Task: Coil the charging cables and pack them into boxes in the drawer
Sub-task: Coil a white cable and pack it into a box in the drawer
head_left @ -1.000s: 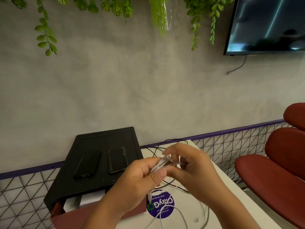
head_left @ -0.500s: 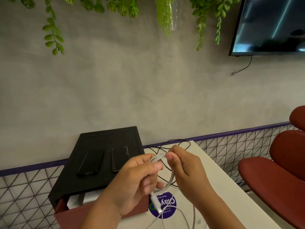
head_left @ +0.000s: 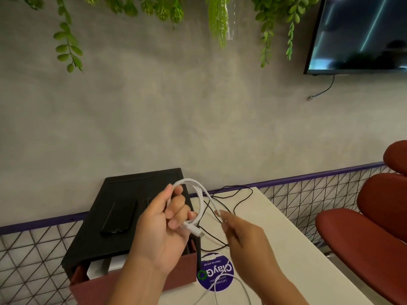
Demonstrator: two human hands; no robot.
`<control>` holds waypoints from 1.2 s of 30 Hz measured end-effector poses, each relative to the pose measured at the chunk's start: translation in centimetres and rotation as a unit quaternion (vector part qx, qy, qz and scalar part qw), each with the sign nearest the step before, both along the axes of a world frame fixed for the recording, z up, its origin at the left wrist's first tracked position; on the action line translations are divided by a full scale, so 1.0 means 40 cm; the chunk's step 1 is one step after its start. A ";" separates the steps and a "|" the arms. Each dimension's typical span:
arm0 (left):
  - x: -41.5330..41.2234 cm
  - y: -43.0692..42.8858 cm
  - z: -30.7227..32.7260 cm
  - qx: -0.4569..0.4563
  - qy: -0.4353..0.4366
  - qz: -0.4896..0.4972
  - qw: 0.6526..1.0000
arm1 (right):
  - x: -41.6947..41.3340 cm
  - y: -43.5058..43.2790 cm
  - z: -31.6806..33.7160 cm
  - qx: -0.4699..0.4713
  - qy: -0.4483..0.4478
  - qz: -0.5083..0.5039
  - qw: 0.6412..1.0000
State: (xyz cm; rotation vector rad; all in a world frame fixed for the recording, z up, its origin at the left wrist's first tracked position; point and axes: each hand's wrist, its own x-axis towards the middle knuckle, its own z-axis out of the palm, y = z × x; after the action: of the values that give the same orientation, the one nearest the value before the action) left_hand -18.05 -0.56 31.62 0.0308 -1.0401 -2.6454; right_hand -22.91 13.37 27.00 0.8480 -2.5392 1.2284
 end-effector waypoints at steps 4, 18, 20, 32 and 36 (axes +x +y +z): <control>-0.004 -0.009 -0.021 0.020 0.077 -0.052 0.995 | 0.032 -0.018 -0.008 0.115 -0.004 0.043 0.992; 0.004 -0.001 -0.097 -0.587 0.004 0.000 0.809 | 0.051 0.053 0.102 0.078 -0.230 0.285 0.927; 0.007 -0.012 -0.095 -0.561 0.007 -0.021 0.827 | 0.041 0.079 0.122 -0.002 -0.285 0.331 0.899; 0.034 -0.037 -0.043 -0.394 0.057 -0.161 0.903 | -0.034 0.097 0.113 -0.097 0.083 0.125 0.984; 0.037 -0.014 -0.035 -0.270 0.025 -0.108 0.957 | -0.016 0.065 0.104 -0.010 0.152 0.051 0.987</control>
State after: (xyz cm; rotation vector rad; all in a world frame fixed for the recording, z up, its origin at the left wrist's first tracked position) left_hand -16.57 -1.11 30.22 -0.2784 -1.7972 -2.4255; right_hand -23.57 15.98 31.17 1.0821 -2.2624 1.0556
